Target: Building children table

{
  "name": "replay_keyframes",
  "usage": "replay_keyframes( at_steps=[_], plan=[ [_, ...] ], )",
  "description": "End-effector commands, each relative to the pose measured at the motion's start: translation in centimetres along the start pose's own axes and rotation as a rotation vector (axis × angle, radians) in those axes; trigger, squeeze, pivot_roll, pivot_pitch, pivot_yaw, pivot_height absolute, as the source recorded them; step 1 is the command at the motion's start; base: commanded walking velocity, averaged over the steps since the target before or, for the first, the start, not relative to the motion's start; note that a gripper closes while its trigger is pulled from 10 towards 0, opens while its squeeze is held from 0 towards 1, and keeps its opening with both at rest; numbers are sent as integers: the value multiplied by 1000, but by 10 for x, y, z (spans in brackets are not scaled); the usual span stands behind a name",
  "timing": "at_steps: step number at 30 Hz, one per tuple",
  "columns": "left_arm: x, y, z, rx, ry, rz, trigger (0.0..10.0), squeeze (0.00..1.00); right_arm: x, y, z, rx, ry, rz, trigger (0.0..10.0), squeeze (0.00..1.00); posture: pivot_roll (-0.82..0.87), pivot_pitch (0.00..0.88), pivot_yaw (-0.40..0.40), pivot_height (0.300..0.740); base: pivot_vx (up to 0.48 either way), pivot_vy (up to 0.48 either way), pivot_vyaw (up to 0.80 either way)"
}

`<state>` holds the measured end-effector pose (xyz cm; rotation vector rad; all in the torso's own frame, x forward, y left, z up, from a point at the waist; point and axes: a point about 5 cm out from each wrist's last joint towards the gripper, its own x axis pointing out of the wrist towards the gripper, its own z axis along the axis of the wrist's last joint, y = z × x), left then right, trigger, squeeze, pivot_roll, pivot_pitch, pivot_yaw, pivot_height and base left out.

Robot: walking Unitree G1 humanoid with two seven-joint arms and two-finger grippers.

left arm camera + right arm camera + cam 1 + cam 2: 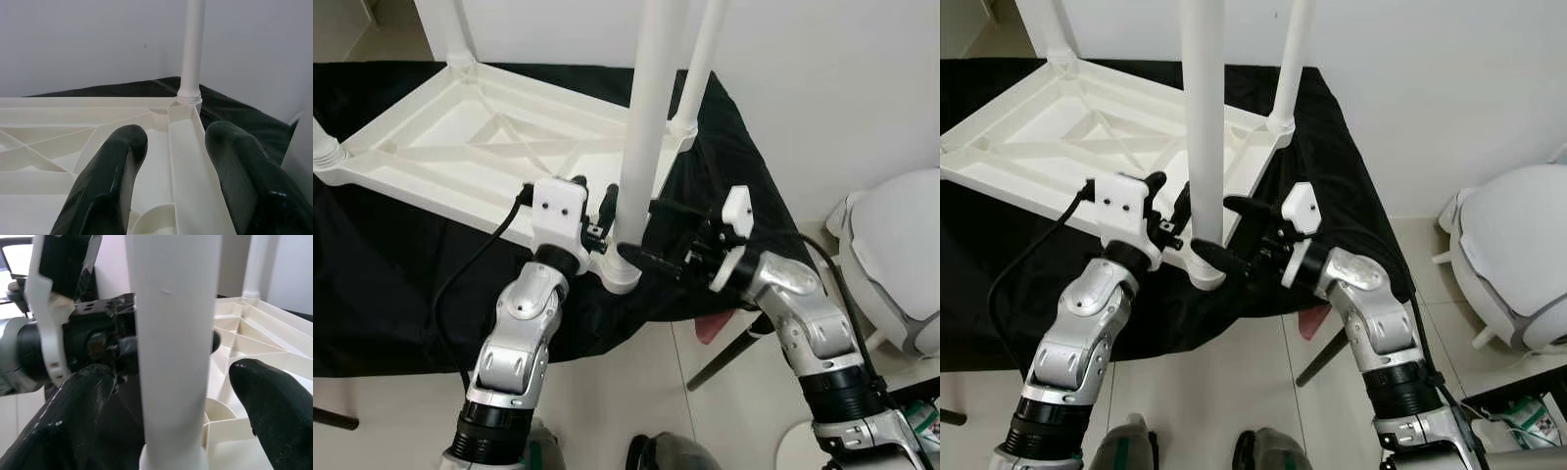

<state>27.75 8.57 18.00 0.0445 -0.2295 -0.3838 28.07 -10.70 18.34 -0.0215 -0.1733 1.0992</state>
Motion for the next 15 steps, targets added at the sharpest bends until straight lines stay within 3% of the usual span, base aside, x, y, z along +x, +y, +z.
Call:
replay_keyframes(
  at_steps=[1, 8, 15],
  plan=[
    [0, -3, -4, 29, 12, -51, 10000, 0, 2, -2, -4, 17, 20, -24, 10000, 0, 26, 45, -72, 740, 0, 0, 0],
    [-2, 5, -10, 72, 51, -47, 10000, 0, 14, 1, -8, 43, 22, -54, 10000, 0, 27, 50, -77, 740, 0, 0, 0],
    [-5, 28, -21, 127, 126, -33, 10000, 0, 28, 7, -22, 49, 42, -34, 10000, 0, 42, 51, -83, 740, 0, 0, 0]
  ],
)
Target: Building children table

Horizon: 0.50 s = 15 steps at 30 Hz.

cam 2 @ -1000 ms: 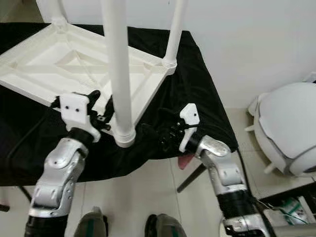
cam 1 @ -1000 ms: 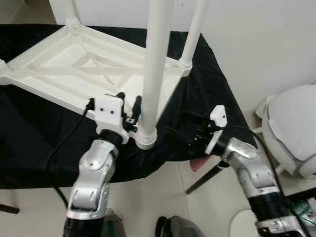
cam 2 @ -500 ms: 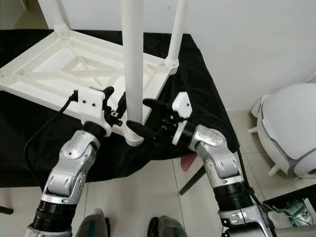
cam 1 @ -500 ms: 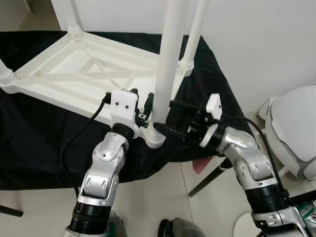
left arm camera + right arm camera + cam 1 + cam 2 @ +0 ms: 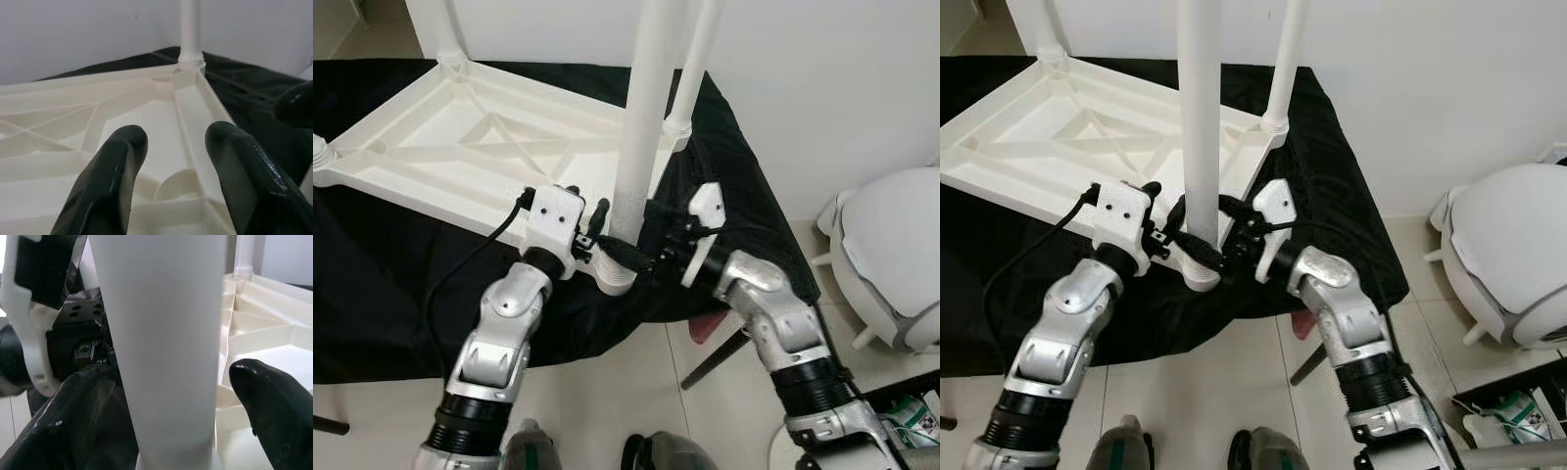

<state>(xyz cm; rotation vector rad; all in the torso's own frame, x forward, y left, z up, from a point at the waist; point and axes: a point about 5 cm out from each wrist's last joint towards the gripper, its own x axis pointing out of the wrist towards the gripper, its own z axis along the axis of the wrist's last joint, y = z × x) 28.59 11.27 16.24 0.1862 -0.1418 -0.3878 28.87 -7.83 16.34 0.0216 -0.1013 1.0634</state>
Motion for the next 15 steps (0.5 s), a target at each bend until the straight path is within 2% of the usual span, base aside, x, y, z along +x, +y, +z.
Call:
replay_keyframes(
  at_steps=[1, 2, 6, 8, 9, 10, 11, 12, 13, 14, 15],
  plan=[
    [-1, 7, -5, 36, 31, -13, 10000, 0, 4, -1, -1, -25, 5, 14, 10000, 0, 47, 50, -84, 740, 0, 0, 0],
    [-1, 7, -5, 36, 31, -13, 10000, 0, 4, -1, -1, -25, 5, 14, 10000, 0, 47, 50, -84, 740, 0, 0, 0],
    [-13, 27, -17, 114, 105, -31, 10000, 0, 12, -7, 0, -44, -1, -5, 10000, 0, 55, 47, -89, 740, 0, 0, 0],
    [-16, 30, -19, 132, 120, -34, 10000, 0, 13, -9, 0, -50, -1, -16, 10000, 0, 57, 47, -90, 740, 0, 0, 0],
    [-18, 32, -21, 157, 131, -33, 10000, 0, 15, -12, 1, -50, -7, -42, 9686, 0, 59, 47, -92, 740, 0, 0, 0],
    [-20, 35, -22, 170, 141, -34, 10000, 0, 16, -14, 1, -48, -16, -62, 5961, 0, 60, 47, -94, 740, 0, 0, 0],
    [-20, 35, -22, 170, 141, -34, 10000, 0, 16, -14, 1, -48, -16, -62, 5961, 0, 60, 47, -94, 740, 0, 0, 0],
    [-20, 36, -23, 178, 146, -33, 10000, 0, 18, -15, 2, -32, -21, -77, 3647, 0, 62, 47, -95, 740, 0, 0, 0],
    [-21, 38, -23, 184, 150, -33, 10000, 0, 19, -16, 2, -14, -25, -88, 3647, 0, 62, 47, -95, 740, 0, 0, 0],
    [-21, 38, -24, 198, 155, -33, 10000, 0, 19, -16, 1, -16, -19, -91, 2510, 0, 61, 48, -97, 740, 0, 0, 0],
    [-21, 38, -24, 198, 155, -33, 10000, 0, 19, -16, 1, -16, -19, -91, 2510, 0, 61, 48, -97, 740, 0, 0, 0]
  ],
)
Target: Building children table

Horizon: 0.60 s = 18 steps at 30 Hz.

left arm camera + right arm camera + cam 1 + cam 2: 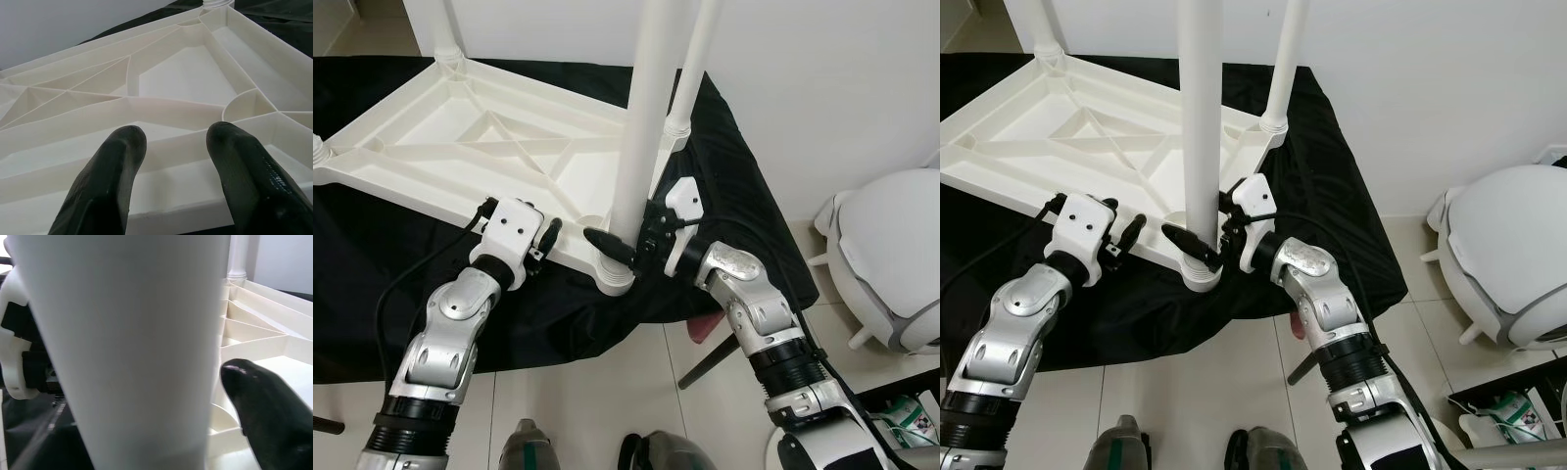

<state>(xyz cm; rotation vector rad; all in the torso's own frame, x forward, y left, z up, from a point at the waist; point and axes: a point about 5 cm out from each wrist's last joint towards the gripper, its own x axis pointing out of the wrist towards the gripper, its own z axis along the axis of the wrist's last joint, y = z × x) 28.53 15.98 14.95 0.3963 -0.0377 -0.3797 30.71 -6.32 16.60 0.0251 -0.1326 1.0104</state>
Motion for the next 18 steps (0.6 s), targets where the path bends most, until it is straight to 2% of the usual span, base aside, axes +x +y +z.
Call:
replay_keyframes(
  at_steps=[1, 3, 7, 8, 11, 18],
  plan=[
    [0, -3, -4, 23, 18, -16, 10000, 0, -4, -7, -1, 4, 18, -36, 0, 0, 61, 48, -97, 740, 0, 0, 0],
    [1, -4, -4, 27, 18, -19, 10000, 0, -6, -6, -1, 7, 24, -29, 0, 0, 60, 49, -97, 740, 0, 0, 0],
    [3, -8, -1, 53, 7, -57, 10000, 0, -24, -8, -1, -14, 45, 14, 0, 0, 55, 51, -98, 740, 0, 0, 0],
    [3, -8, -1, 53, 7, -57, 10000, 0, -24, -8, -1, -14, 45, 14, 0, 0, 55, 51, -98, 740, 0, 0, 0],
    [6, -13, 1, 56, -9, -92, 10000, 0, -45, -21, 3, -36, 59, -16, 0, 0, 37, 58, -95, 740, 0, 0, 0],
    [8, -22, 6, 54, -48, -141, 10000, 0, -68, -38, 9, -67, 80, -100, 0, 0, 9, 69, -90, 740, 0, 0, 0]
  ],
)
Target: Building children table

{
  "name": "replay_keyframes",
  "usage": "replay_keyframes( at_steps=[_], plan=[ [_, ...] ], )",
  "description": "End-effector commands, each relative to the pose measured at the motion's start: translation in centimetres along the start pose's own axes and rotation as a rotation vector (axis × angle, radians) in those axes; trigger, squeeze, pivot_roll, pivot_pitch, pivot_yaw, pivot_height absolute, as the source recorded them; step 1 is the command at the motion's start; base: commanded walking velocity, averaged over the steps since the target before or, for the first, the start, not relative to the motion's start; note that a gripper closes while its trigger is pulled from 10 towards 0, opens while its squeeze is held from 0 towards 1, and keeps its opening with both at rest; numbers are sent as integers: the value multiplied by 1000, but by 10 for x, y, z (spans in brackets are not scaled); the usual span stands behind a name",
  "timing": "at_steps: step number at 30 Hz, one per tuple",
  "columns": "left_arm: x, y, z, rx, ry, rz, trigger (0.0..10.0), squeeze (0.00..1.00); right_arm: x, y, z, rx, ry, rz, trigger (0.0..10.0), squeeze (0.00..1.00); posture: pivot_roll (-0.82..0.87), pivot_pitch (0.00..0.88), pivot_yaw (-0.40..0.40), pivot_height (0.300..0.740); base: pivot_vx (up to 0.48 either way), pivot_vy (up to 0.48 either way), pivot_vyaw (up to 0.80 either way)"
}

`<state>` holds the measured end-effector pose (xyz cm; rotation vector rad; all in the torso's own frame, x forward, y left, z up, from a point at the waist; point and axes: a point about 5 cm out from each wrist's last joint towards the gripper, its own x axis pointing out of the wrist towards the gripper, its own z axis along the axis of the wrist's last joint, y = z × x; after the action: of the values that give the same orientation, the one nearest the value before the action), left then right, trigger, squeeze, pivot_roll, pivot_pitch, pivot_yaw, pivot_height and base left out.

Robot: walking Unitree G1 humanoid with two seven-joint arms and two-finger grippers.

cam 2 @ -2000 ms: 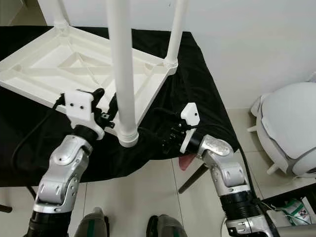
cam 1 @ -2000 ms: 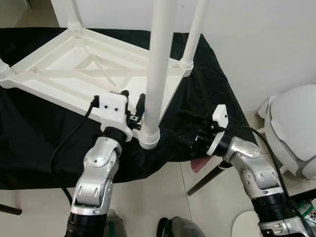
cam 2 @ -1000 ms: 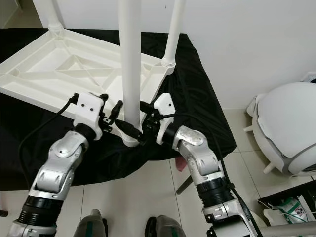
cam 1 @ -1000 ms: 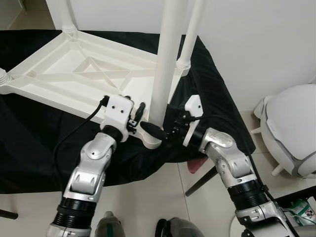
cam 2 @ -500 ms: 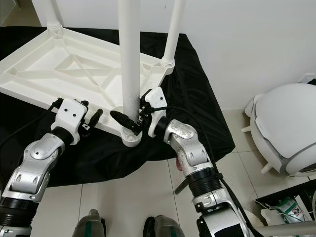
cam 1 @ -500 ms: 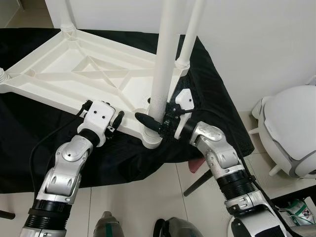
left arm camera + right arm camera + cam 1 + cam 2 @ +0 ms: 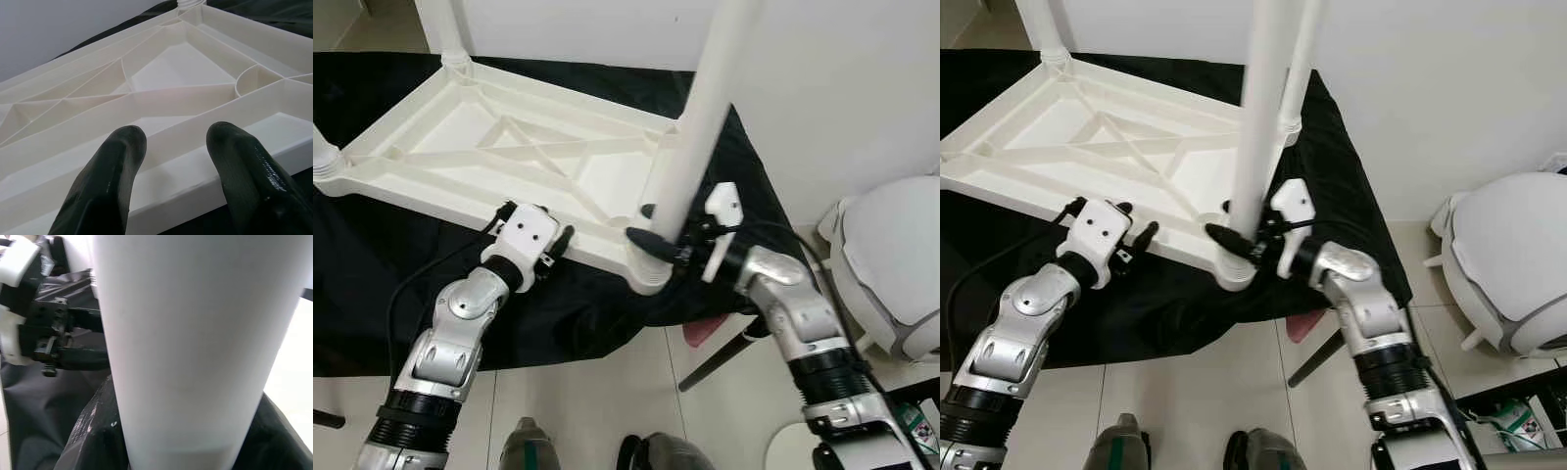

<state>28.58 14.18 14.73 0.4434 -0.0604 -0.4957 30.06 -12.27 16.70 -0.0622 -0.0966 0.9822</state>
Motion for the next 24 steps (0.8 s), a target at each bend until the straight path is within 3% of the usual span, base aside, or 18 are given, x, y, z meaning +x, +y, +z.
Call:
replay_keyframes(
  at_steps=[1, 2, 3, 4, 5, 10, 15, 24],
  plan=[
    [2, -5, 2, 3, -14, -30, 10000, 0, -14, -13, 1, -6, 11, -76, 0, 0, 9, 69, -90, 740, 0, 0, 0],
    [2, -7, 3, -5, -19, -40, 10000, 0, -17, -15, 1, -15, 15, -98, 1686, 0, 6, 70, -89, 740, 0, 0, 0],
    [2, -8, 4, -13, -24, -53, 10000, 0, -18, -18, 0, -19, 17, -123, 4863, 0, 2, 69, -87, 740, 0, 0, 0],
    [3, -9, 4, -18, -30, -62, 10000, 0, -18, -20, 0, -24, 19, -139, 6235, 0, 2, 69, -87, 740, 0, 0, 0],
    [3, -11, 6, -24, -42, -102, 10000, 0, -14, -22, -2, -35, 21, -168, 10000, 0, -7, 69, -85, 740, 0, 0, 0],
    [3, -14, 8, -39, -57, -157, 10000, 0, -11, -26, -3, -32, 23, -201, 10000, 0, -7, 69, -85, 740, 0, 0, 0],
    [1, -18, 17, -28, -106, -243, 10000, 0, -14, -42, -10, -43, 49, -308, 10000, 0, -3, 71, -88, 740, 0, 0, 0],
    [12, -14, 15, 16, -54, -230, 10000, 0, -13, -43, -10, -30, 30, -339, 10000, 0, 0, 65, -82, 740, 0, 0, 0]
  ],
)
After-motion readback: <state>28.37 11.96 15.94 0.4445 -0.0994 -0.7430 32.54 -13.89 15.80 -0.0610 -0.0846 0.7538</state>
